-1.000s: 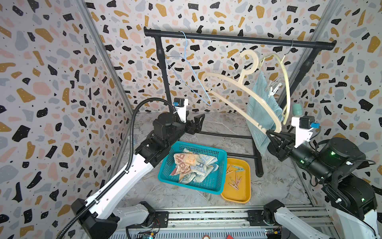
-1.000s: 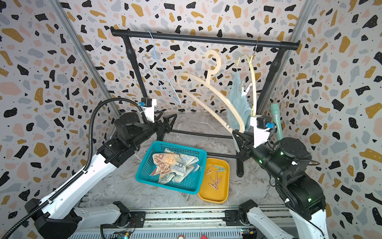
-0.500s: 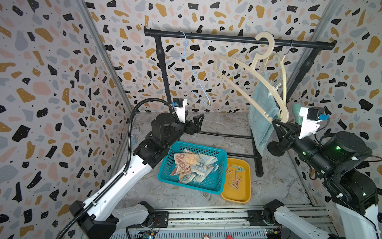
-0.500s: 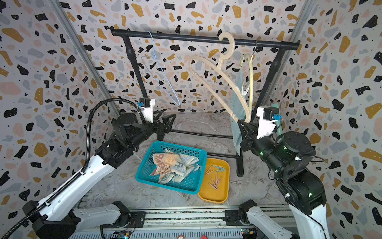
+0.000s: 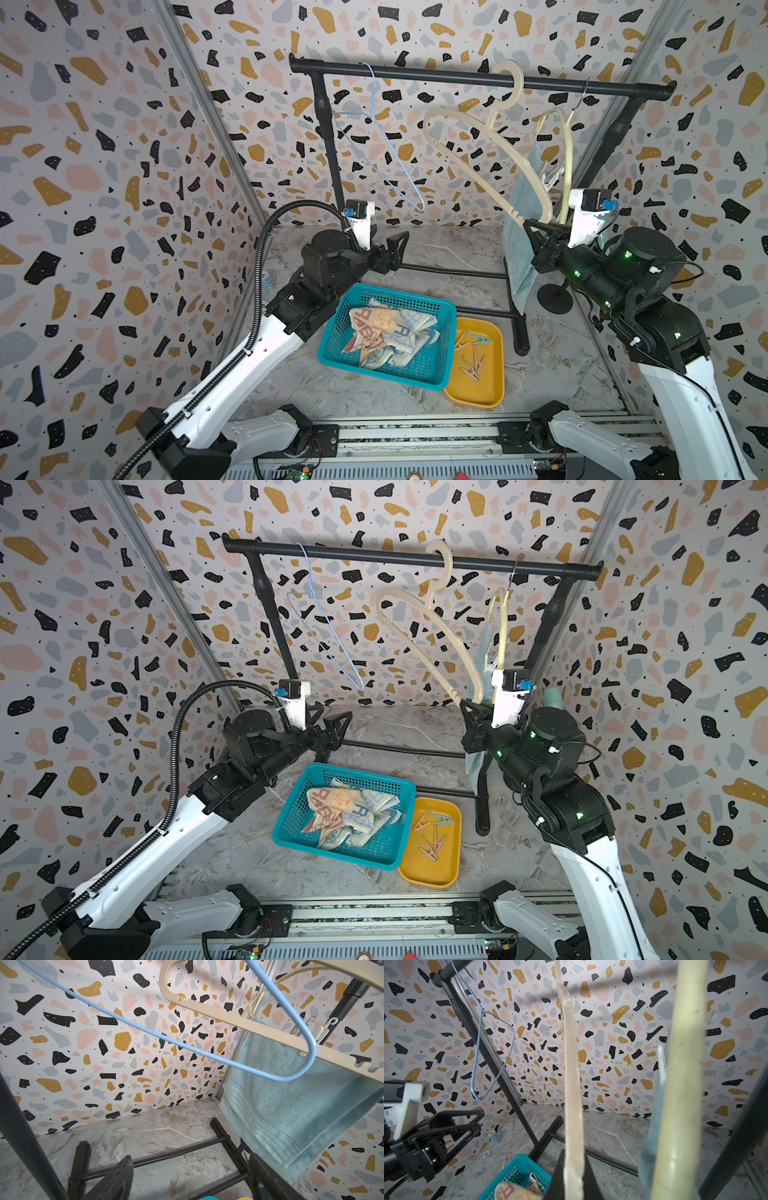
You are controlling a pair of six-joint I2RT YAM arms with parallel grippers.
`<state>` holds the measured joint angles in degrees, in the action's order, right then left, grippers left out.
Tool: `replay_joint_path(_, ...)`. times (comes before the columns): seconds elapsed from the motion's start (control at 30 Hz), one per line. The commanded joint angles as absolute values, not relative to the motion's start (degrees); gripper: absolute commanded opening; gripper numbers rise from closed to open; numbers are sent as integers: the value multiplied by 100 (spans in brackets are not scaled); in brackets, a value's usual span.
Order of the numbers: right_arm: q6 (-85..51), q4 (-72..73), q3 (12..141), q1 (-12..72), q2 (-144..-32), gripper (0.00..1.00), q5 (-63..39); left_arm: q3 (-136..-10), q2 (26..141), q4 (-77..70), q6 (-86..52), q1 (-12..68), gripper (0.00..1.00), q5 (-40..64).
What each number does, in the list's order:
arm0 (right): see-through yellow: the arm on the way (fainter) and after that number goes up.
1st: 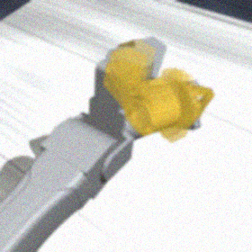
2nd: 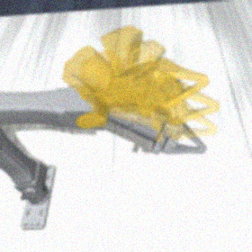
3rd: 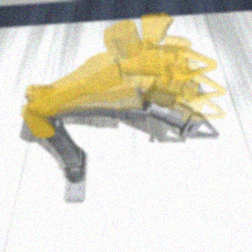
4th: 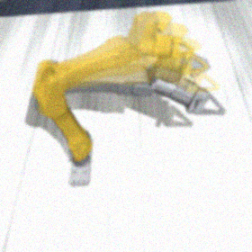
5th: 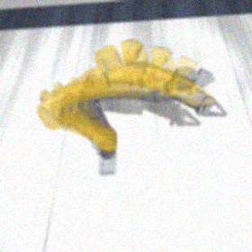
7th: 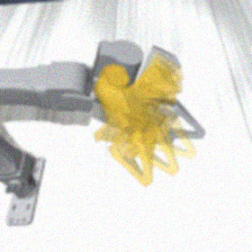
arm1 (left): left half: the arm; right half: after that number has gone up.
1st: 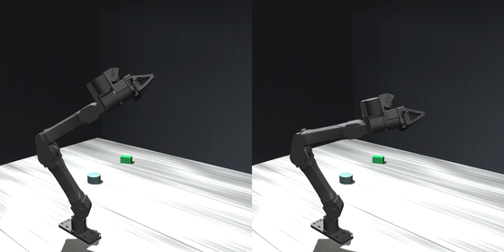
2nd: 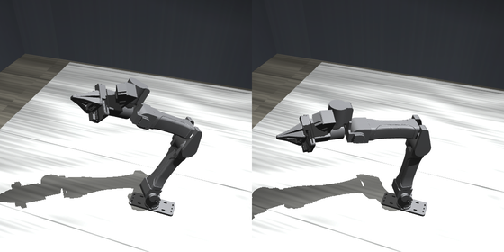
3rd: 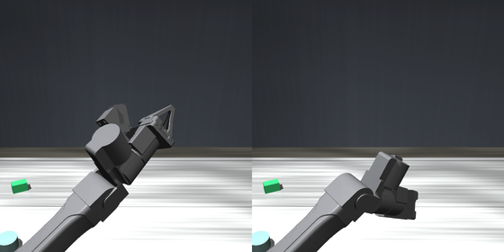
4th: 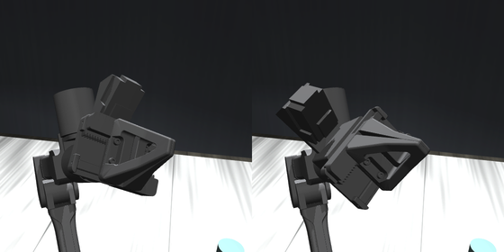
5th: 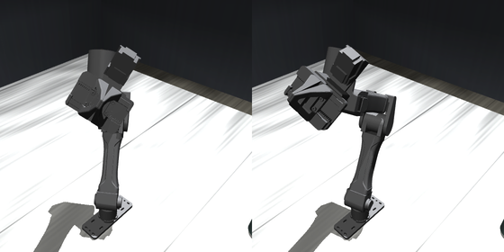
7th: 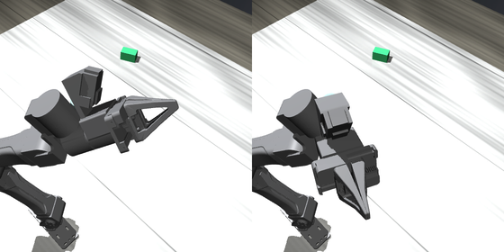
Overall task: Remove the clothespins securing towels to the hanger
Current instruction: Place the hanger on the clothesline, then pick up the hanger from the clothesline.
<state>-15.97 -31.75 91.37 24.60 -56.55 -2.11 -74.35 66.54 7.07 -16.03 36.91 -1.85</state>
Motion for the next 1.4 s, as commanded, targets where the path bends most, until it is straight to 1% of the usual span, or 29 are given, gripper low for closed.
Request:
replay_joint_path(0.0,-1673,-2773,9394,2457,-5623,0,-199,-7362,6548,488,-1503,3672,86,-176)
replay_joint_path(0.33,-1819,-2615,8901,2458,-5377,0,-503,-7324,6550,499,-1420,3665,86,-171)
replay_joint_path(0.37,-1822,-2622,8879,2457,-5357,7,-567,-7328,6556,493,-1407,3665,86,-169)
replay_joint_path(0.4,-1836,-2628,8845,2461,-5329,18,-607,-7330,6558,491,-1408,3665,86,-160)
replay_joint_path(0.43,-1843,-2632,8831,2461,-5306,22,-645,-7334,6567,493,-1407,3665,86,-158)
replay_joint_path(0.5,-1845,-2655,8801,2460,-5266,27,-699,-7346,6574,492,-1415,3672,86,-141)
replay_joint_path(0.57,-1846,-2686,8776,2458,-5201,36,-706,-7339,6574,492,-1416,3665,86,-127)
replay_joint_path(0.63,-1857,-2690,8725,2460,-5113,41,-698,-7346,6590,500,-1413,3667,86,-123)
replay_joint_path(0.73,-1885,-2758,8675,2461,-4933,46,-658,-7346,6626,494,-1380,3665,86,-62)
replay_joint_path(1.0,-1821,-3033,8533,2459,-4350,53,-301,-7512,6756,554,-1321,3665,86,-45)
replay_joint_path(1.17,-1772,-3179,8715,2461,-4152,54,-82,-7602,6820,591,-1335,3665,86,-61)
replay_joint_path(1.37,-1622,-3312,9090,2461,-4261,52,-46,-7631,6794,598,-1332,3666,86,-124)
